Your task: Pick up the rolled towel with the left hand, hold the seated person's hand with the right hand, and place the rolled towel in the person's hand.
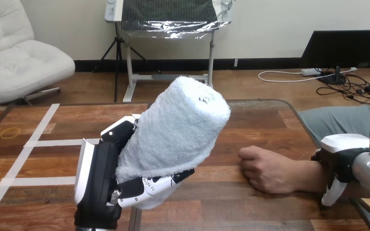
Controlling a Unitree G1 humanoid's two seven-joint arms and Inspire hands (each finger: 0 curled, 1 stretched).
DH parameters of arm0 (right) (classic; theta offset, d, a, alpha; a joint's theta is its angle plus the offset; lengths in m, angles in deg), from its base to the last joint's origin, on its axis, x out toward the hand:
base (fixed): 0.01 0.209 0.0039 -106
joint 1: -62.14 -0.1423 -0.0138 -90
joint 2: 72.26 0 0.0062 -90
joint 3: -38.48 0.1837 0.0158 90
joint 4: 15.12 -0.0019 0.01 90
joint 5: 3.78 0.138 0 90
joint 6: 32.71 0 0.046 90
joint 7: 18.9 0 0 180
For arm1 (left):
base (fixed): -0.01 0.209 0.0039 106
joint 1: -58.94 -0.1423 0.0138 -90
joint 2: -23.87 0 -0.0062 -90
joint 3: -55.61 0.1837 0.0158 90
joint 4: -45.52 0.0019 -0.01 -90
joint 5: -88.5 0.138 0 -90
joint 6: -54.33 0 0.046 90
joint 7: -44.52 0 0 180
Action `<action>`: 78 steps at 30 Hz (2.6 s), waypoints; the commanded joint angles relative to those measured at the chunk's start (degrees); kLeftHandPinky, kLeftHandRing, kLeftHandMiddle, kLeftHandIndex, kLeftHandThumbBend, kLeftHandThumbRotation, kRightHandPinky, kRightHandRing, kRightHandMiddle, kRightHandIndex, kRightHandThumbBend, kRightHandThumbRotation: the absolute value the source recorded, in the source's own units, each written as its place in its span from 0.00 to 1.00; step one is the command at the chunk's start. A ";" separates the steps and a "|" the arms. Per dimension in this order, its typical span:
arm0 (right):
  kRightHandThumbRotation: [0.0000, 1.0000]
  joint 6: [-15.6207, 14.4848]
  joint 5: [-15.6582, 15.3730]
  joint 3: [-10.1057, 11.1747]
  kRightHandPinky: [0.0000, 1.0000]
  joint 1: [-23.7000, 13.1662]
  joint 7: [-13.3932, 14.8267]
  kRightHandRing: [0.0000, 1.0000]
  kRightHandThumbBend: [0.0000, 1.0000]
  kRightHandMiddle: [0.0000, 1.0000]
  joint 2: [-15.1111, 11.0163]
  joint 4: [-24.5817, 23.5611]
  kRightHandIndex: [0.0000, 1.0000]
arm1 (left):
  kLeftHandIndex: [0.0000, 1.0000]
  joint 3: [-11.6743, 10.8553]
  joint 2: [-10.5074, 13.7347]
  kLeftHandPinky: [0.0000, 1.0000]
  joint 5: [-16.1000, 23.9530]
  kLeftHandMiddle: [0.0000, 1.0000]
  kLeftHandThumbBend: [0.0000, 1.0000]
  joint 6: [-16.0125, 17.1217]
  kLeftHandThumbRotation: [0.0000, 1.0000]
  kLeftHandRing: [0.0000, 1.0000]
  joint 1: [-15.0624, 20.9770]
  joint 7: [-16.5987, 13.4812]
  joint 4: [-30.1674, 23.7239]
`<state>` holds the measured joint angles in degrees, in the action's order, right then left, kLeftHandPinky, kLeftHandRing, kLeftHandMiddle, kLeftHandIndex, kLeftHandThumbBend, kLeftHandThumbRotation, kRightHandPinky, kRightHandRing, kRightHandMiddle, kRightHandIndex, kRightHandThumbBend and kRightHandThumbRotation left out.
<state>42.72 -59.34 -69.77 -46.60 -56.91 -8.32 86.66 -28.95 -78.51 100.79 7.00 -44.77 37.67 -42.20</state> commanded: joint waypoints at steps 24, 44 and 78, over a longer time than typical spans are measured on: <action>0.19 1.00 0.35 -3.59 0.74 -7.49 3.60 0.80 0.63 0.82 1.65 7.58 0.83 | 0.52 -1.94 3.00 0.40 -0.42 0.47 0.63 -13.71 0.18 0.42 11.75 4.40 5.87; 0.07 1.52 3.70 -2.08 0.41 -6.47 9.44 0.53 0.66 0.63 2.89 9.46 0.70 | 0.51 -1.61 2.84 0.37 2.90 0.44 0.63 -17.57 0.10 0.39 20.00 3.15 14.35; 0.01 5.08 8.42 -2.02 0.20 -5.25 18.61 0.30 0.72 0.42 2.42 12.61 0.47 | 0.48 0.36 -1.64 0.34 4.10 0.40 0.63 -26.04 0.01 0.37 29.22 1.11 21.43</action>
<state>46.52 -52.06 -73.25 -50.60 -41.56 -6.38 98.45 -29.48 -79.23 104.93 -19.51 -21.56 39.49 -20.73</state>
